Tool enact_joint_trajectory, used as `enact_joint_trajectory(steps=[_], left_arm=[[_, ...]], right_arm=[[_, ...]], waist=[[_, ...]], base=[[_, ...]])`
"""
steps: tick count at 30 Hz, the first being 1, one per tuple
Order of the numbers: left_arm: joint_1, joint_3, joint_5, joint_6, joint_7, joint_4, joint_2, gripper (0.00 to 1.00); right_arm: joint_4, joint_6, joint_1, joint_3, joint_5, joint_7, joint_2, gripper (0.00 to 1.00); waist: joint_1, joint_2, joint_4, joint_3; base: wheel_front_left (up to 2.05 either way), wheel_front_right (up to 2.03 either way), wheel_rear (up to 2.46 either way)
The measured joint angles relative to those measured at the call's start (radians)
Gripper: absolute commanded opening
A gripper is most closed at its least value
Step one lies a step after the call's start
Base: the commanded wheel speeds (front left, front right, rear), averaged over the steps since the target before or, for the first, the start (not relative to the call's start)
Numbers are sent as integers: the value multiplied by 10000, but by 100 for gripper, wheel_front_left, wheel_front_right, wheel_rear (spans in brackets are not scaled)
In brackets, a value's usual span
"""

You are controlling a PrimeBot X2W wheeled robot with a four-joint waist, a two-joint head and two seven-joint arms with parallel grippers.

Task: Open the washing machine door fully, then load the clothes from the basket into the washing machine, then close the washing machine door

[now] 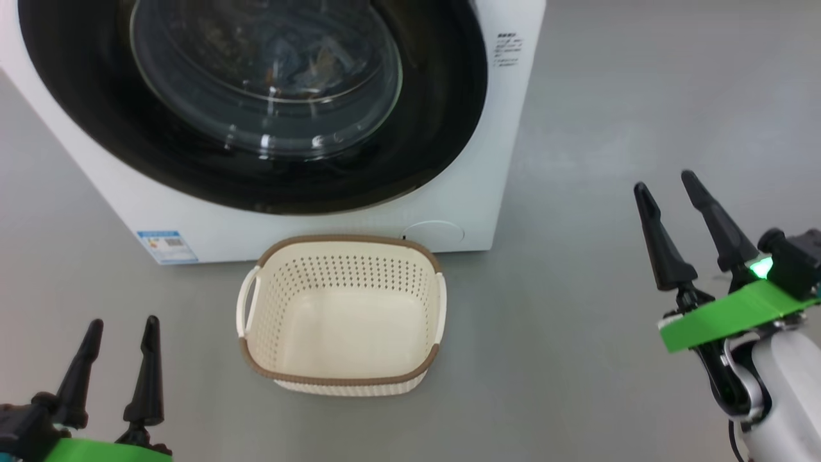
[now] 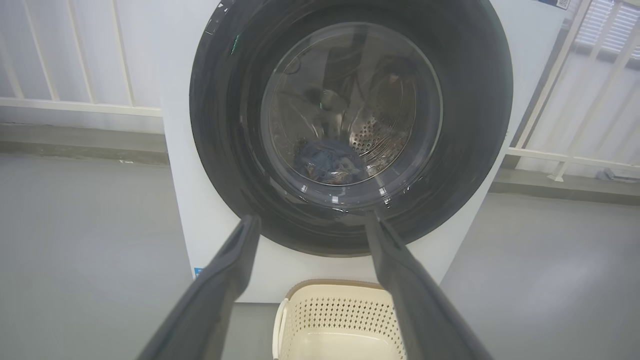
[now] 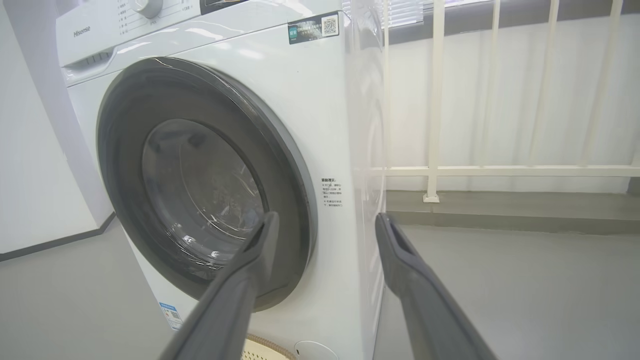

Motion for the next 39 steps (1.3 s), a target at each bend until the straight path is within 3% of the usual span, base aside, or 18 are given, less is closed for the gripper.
enact_joint_trajectory(steps=[16, 39], left_arm=[[317, 159, 54, 0, 0, -2, -316, 100], [622, -263, -44, 0, 2, 104, -219, 100]], right_arm=[[-957, -25, 2383, -740, -357, 0, 230, 100], [-685, -25, 2675, -936, -362, 2, 278, 100]], waist=[[1, 0, -453, -794], [2, 0, -352, -996]], base=[[0, 0, 0], [0, 0, 0]])
